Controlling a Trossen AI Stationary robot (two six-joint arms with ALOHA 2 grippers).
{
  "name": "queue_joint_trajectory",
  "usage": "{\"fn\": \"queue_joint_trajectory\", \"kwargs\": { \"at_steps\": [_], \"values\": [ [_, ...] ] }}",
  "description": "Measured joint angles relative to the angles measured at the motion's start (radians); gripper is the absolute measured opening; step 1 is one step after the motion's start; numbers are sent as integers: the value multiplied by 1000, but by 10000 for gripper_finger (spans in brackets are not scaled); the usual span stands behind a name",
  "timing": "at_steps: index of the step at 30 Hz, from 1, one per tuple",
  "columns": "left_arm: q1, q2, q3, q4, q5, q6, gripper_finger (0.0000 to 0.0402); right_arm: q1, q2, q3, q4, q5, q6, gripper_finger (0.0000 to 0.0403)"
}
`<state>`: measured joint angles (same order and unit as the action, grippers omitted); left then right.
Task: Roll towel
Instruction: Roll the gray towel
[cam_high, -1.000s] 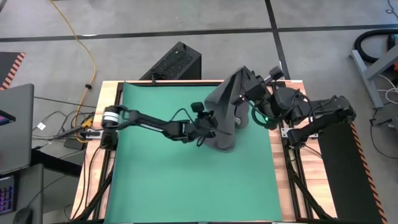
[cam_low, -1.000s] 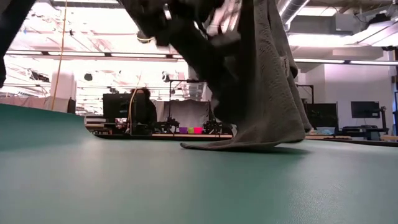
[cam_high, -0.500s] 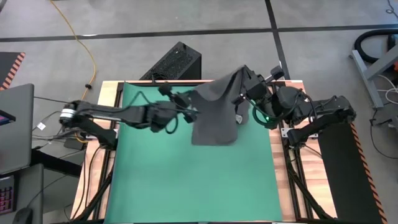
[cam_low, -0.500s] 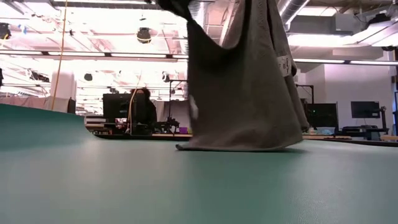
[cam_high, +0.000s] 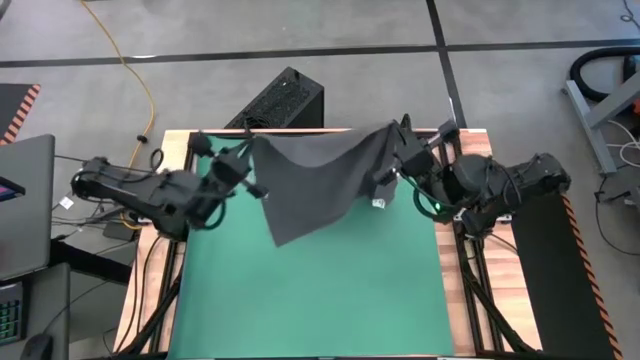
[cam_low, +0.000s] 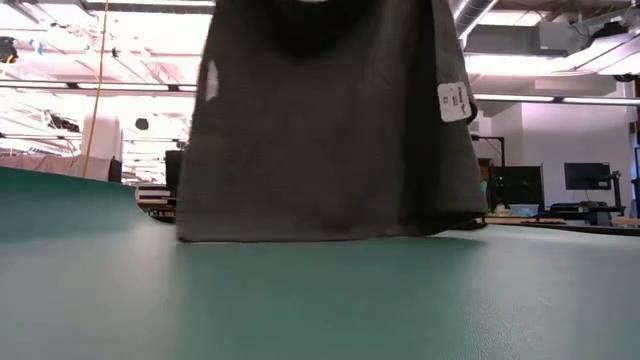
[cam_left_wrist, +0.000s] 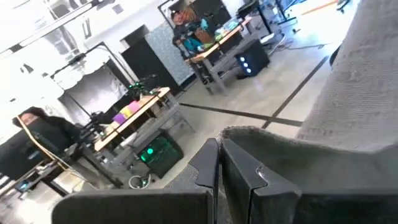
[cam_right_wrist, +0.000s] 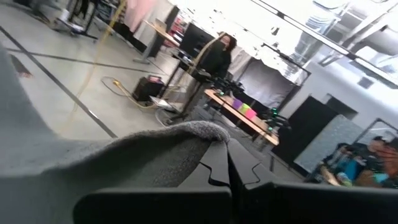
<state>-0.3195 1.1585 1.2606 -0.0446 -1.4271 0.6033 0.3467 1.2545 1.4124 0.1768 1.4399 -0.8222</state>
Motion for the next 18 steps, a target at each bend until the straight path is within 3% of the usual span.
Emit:
{"fn": "queue_joint_trajectory", "kwargs": {
  "at_steps": [5,9,18],
  "values": [
    [-168,-6,0,140,-140,131,0,117,11,0,24,51,2,0],
    [-276,0,0,312,-144,266,0,223,11,0,72,118,3,0],
    [-409,0,1,478,-144,251,0,427,11,0,286,132,12,0]
  ]
}}
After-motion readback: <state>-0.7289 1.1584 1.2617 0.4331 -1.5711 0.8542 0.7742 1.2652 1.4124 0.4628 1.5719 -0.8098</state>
